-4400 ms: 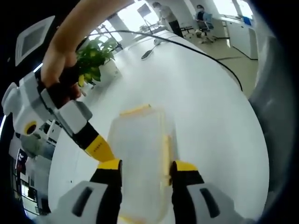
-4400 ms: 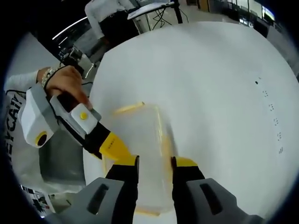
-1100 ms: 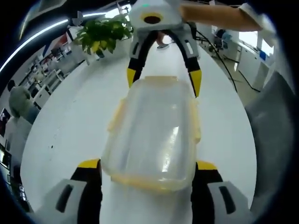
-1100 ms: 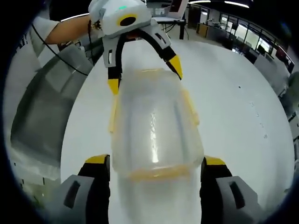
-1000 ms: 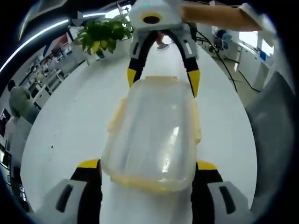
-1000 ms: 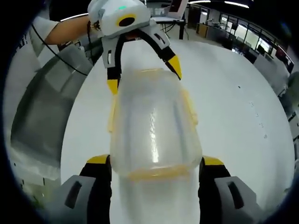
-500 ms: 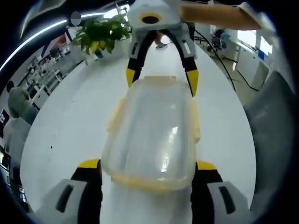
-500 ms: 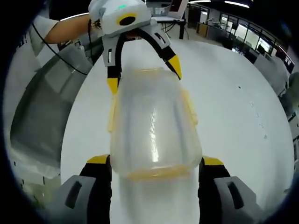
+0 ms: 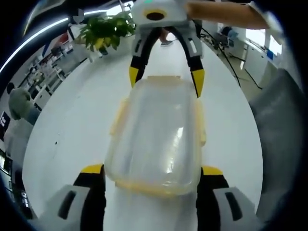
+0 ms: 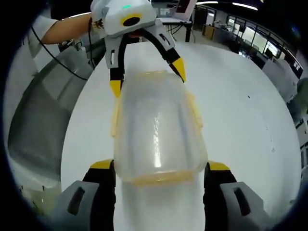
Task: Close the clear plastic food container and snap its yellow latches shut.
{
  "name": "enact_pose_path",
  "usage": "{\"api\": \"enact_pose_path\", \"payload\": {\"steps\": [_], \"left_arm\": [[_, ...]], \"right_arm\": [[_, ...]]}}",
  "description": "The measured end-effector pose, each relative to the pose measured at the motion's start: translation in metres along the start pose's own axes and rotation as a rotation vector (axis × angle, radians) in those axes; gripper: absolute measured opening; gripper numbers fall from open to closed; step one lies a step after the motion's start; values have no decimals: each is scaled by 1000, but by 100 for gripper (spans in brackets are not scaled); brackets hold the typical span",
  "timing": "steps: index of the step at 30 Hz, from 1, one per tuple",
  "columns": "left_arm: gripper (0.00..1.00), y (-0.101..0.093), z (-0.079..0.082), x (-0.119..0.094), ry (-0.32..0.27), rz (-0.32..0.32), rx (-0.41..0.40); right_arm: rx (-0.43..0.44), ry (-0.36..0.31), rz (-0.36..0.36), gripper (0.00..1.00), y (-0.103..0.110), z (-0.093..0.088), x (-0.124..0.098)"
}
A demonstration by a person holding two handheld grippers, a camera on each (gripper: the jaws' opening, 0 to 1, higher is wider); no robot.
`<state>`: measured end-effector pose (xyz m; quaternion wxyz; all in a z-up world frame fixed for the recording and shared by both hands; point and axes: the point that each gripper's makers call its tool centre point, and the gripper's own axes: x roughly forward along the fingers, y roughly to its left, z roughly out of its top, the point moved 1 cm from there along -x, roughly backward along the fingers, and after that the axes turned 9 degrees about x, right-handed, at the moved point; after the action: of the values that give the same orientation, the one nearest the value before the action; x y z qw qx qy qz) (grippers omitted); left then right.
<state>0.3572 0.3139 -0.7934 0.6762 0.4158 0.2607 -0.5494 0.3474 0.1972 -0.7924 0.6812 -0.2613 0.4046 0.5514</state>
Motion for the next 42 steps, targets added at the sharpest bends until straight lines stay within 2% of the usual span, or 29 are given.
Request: {"api": "enact_pose_path", "payload": {"steps": [8, 15, 21, 30, 42], "left_arm": [[74, -3, -19, -12, 9, 6, -9], [74, -7, -39, -26, 40, -4, 4], [74, -11, -49, -34, 38, -9, 11], [74, -12, -57, -44, 6, -7, 7], [74, -6, -57, -43, -27, -11, 9]], "right_arm": [[-10, -6, 2, 72, 9, 18, 12], [-6, -18, 1, 72, 21, 34, 24], [3, -29, -3, 72, 29, 42, 29], [9, -21, -13, 71, 35, 52, 34], [23, -16, -23, 71, 31, 54, 34]]}}
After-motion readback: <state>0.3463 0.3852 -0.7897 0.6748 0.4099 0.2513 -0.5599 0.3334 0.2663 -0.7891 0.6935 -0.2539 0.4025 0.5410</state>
